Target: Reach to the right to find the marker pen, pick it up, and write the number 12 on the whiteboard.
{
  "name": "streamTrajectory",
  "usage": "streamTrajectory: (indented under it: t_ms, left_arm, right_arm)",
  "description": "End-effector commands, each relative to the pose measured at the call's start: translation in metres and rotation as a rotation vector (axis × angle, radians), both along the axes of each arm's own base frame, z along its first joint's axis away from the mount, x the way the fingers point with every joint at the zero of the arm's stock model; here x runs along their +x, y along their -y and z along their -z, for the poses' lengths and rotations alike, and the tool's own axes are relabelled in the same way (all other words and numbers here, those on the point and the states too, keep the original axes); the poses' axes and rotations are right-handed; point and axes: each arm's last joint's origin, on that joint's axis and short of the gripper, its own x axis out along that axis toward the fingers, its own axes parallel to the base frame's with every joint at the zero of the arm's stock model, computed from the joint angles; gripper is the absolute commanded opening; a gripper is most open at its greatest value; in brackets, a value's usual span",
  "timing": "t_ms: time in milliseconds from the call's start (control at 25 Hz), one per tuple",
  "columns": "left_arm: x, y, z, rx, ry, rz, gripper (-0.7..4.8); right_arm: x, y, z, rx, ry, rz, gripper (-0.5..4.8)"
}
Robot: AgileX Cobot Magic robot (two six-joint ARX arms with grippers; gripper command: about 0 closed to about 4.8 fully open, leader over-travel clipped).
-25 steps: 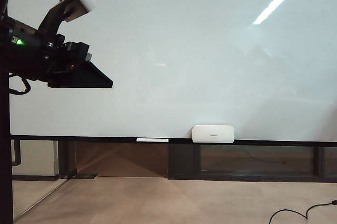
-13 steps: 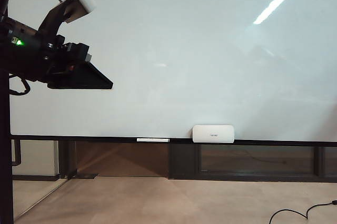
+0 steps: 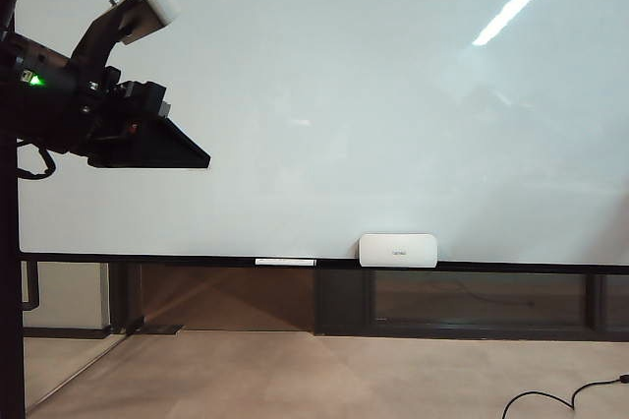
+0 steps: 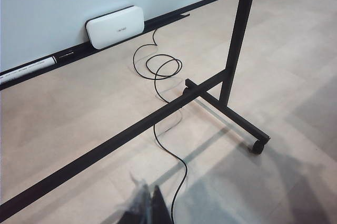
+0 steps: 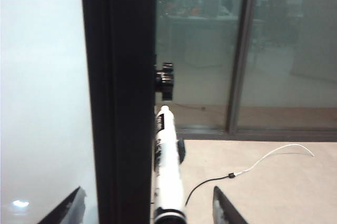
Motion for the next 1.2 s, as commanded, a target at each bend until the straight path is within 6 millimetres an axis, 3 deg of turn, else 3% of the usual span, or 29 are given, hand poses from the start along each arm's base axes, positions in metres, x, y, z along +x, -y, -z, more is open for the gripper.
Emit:
streamTrajectory:
  t_ms: [40, 719, 1198]
  left_arm:
    - [0.001, 0.000, -0.002, 0.006, 0.023, 0.002, -0.05]
    - [0.001, 0.000, -0.002, 0.013, 0.030, 0.005, -0.05]
    - [0.001, 0.000, -0.003, 0.012, 0.032, 0.004, -0.05]
  right_arm:
    - [0.000, -0.001, -0.007, -0.013, 0.020, -0.018, 3.05]
    - [0.003, -0.003, 0.014, -0.026, 0.037, 0.003, 3.05]
    - [0.003, -0.003, 0.012, -0.032, 0.054, 0.027, 2.90]
